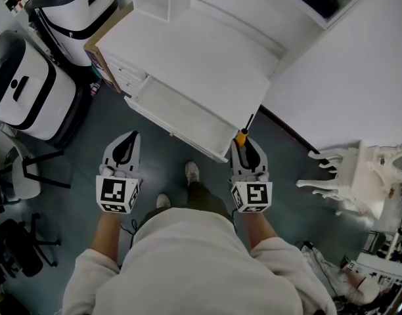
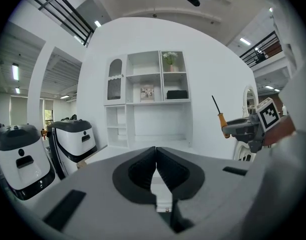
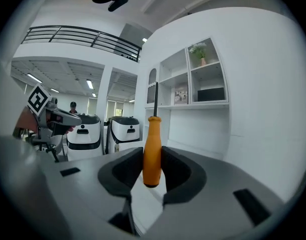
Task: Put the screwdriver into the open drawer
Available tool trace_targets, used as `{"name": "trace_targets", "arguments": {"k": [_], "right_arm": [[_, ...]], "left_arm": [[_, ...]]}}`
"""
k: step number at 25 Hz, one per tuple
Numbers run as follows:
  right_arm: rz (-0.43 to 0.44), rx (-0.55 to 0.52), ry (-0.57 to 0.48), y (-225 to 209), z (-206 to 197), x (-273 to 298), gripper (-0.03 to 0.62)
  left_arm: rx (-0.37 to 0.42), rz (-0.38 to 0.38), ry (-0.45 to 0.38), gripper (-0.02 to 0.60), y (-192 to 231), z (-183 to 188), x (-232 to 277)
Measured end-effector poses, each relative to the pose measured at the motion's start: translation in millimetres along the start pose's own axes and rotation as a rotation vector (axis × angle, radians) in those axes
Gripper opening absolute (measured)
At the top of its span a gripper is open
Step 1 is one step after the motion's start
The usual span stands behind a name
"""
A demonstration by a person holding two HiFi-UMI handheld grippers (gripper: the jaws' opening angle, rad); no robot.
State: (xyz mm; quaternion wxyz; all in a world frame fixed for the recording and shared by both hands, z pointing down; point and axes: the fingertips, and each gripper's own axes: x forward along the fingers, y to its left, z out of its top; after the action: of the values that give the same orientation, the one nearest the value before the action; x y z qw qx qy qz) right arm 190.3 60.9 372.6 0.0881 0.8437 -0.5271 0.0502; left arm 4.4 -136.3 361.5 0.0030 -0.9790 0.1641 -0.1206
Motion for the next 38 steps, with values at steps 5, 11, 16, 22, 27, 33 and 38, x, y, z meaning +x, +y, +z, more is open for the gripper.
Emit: {"name": "trace_targets", "arguments": {"k": [5, 11, 16, 22, 27, 33, 38], "right_arm": [[0.060, -0.065, 0.038, -11, -12, 37, 0.123], [0.144, -0.146, 0.094, -17, -32, 76, 0.123], [0.218, -0.218, 0.121, -10, -47, 109, 0.123], [0.310, -0.263, 0.165, 2, -66, 141, 0.123], [0.397, -0.316, 0.207, 20, -86, 165, 0.123], [0.479, -0.389, 0.259, 40, -113, 194, 0.123], [0.538, -0.444, 0.316, 53, -142, 214, 0.123]], "left_arm": [[-0.009, 0.009, 0.020, 0.005, -3, -3, 31], [-0.026, 0.040, 0.046, 0.006, -3, -6, 56], [-0.045, 0.082, 0.064, 0.006, 4, -15, 65], [-0.070, 0.149, 0.082, 0.006, 17, -23, 67], [-0.100, 0.216, 0.105, 0.005, 28, -34, 59], [-0.130, 0.274, 0.126, 0.006, 39, -46, 53], [-0.155, 0.329, 0.142, 0.006, 49, -59, 45]]}}
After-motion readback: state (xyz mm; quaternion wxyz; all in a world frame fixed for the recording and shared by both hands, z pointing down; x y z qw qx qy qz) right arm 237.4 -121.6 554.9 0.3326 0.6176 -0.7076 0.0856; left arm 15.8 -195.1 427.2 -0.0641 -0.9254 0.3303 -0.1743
